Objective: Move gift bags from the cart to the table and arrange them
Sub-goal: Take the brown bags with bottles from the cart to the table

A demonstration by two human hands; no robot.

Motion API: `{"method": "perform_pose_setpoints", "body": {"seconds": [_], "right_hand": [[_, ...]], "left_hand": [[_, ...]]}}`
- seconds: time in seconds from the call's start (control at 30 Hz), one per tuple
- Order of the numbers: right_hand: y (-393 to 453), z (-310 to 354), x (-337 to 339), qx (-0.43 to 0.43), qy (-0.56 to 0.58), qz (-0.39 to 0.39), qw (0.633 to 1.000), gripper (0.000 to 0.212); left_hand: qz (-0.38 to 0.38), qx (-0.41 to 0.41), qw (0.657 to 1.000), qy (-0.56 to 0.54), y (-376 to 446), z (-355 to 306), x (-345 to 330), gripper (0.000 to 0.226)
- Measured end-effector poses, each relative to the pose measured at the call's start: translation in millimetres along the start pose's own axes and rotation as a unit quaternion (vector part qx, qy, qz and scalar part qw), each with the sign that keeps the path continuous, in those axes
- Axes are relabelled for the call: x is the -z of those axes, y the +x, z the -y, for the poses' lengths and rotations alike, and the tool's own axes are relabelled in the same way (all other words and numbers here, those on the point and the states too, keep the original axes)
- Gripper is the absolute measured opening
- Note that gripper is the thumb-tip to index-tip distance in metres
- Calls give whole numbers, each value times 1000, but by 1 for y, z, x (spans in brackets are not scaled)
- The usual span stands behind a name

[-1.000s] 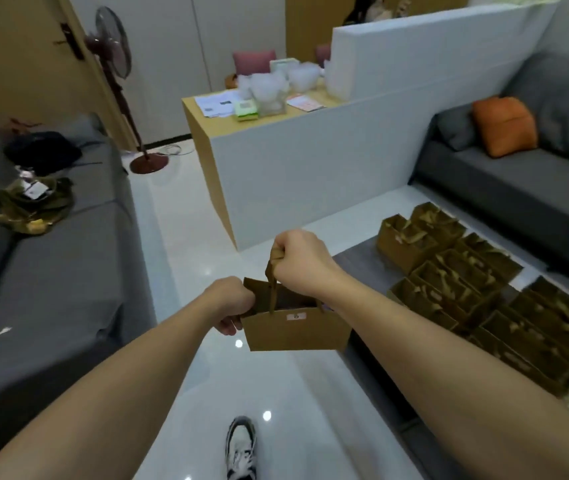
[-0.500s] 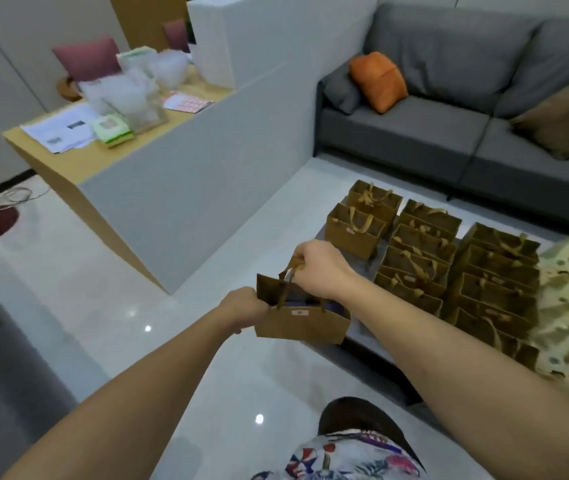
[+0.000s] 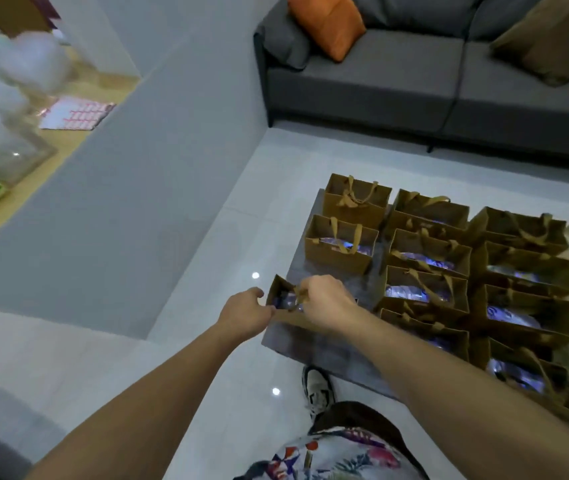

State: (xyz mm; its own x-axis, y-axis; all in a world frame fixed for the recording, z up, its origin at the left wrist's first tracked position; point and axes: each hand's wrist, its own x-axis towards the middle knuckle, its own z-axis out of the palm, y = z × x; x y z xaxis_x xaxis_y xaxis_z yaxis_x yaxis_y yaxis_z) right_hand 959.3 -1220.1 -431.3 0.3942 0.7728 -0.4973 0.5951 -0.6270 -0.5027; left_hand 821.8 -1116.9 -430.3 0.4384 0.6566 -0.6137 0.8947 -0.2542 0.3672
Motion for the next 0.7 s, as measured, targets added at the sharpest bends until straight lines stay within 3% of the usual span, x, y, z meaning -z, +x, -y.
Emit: {"method": "perform_pose_setpoints", "body": {"seconds": [0.2, 0.43, 0.6, 0.7], "right_hand": [[78, -32, 1, -70, -2, -5, 998, 28], [113, -64, -6, -161, 9, 4, 987, 30], [118, -63, -5, -216, 10, -63, 974, 12], [113, -55, -2, -265, 27, -108, 958, 12]], "left_hand": [[43, -15, 999, 20, 65, -25, 11, 54], [95, -43, 991, 79, 117, -34, 27, 56], [122, -95, 981, 118, 148, -45, 37, 52], [143, -147, 967, 149, 159, -57, 49, 50]]}}
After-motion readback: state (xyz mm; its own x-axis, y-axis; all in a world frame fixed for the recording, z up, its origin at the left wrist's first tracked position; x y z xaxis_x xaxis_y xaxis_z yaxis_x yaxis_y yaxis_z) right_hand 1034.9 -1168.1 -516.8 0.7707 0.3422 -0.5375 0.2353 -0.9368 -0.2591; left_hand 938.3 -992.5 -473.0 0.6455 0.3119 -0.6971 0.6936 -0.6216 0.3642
